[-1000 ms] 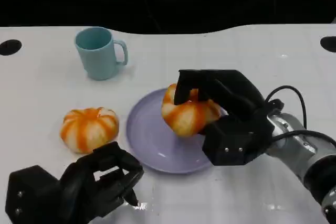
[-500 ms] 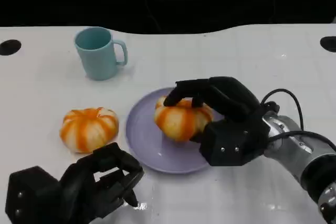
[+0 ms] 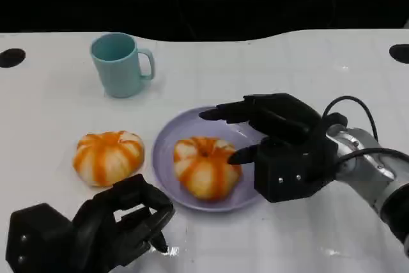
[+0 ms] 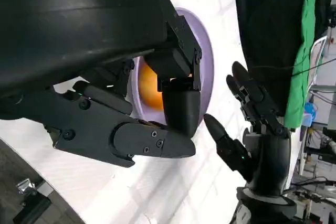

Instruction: Grasp the bread from the table and place it into the plate.

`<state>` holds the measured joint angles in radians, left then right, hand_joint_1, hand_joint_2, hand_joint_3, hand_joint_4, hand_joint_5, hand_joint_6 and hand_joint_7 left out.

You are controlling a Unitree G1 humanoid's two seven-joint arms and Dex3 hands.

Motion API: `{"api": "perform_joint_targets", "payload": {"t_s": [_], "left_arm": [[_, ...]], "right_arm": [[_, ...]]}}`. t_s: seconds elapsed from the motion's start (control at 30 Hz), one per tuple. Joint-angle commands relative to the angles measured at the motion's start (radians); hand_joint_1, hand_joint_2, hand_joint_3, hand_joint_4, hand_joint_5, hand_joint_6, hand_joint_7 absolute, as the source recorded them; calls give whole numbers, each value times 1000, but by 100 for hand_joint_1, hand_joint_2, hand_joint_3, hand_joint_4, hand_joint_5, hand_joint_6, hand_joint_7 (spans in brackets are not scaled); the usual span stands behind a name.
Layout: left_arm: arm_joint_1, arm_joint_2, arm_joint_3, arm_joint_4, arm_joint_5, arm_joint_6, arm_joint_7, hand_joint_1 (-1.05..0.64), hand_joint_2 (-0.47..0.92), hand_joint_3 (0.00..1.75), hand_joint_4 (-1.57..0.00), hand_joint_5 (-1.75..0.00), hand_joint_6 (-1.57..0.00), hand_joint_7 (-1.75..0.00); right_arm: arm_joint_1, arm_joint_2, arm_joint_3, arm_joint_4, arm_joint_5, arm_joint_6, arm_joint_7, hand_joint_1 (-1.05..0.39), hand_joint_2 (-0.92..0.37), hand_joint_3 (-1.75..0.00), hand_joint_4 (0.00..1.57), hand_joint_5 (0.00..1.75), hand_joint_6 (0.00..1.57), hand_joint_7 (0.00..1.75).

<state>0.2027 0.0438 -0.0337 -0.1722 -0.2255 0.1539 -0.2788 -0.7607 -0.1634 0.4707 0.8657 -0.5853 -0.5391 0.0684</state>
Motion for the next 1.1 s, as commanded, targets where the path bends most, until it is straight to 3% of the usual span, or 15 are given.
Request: {"api": "perform_joint_targets", "payload": {"t_s": [0.03, 0.3, 0.73, 0.83, 0.9, 0.97, 1.1], "left_arm": [[3, 12, 9, -12, -3, -5, 0, -51, 92, 27, -73, -175, -73, -139], [6, 10, 6, -17, -3, -5, 2, -50, 92, 27, -73, -175, -73, -139], [2, 9, 5, -14, -2, 0, 7, -51, 92, 27, -74, -175, -73, -139], [1, 7, 6, -15, -8, 4, 5, -51, 92, 27, -74, -175, -73, -140], [1, 7, 6, -15, -8, 5, 6, -50, 92, 27, -74, -175, -73, -140], [0, 10, 4, -10, -2, -5, 3, -51, 92, 28, -73, -175, -72, -140], [1, 13, 2, -14, 3, -7, 3, -51, 92, 29, -72, -175, -71, -141]], "right_arm": [[38, -43, -27, -62, 43, 21, 61, -62, -92, -17, 19, 25, 37, 0], [109, -86, -79, -189, 121, 43, 154, -63, -92, -18, 19, 25, 36, 0], [318, -168, -197, -469, 303, 56, 263, -31, -89, -2, 50, 41, 62, 10], [367, -180, -225, -535, 332, 78, 277, -26, -89, -1, 46, 68, 69, 8], [400, -190, -243, -570, 355, 76, 286, -25, -89, -1, 43, 77, 70, 7], [448, -208, -269, -608, 387, 55, 295, -17, -89, -1, 49, 93, 80, 11], [523, -240, -300, -689, 414, 64, 316, -12, -91, -3, 53, 125, 89, 19]]}}
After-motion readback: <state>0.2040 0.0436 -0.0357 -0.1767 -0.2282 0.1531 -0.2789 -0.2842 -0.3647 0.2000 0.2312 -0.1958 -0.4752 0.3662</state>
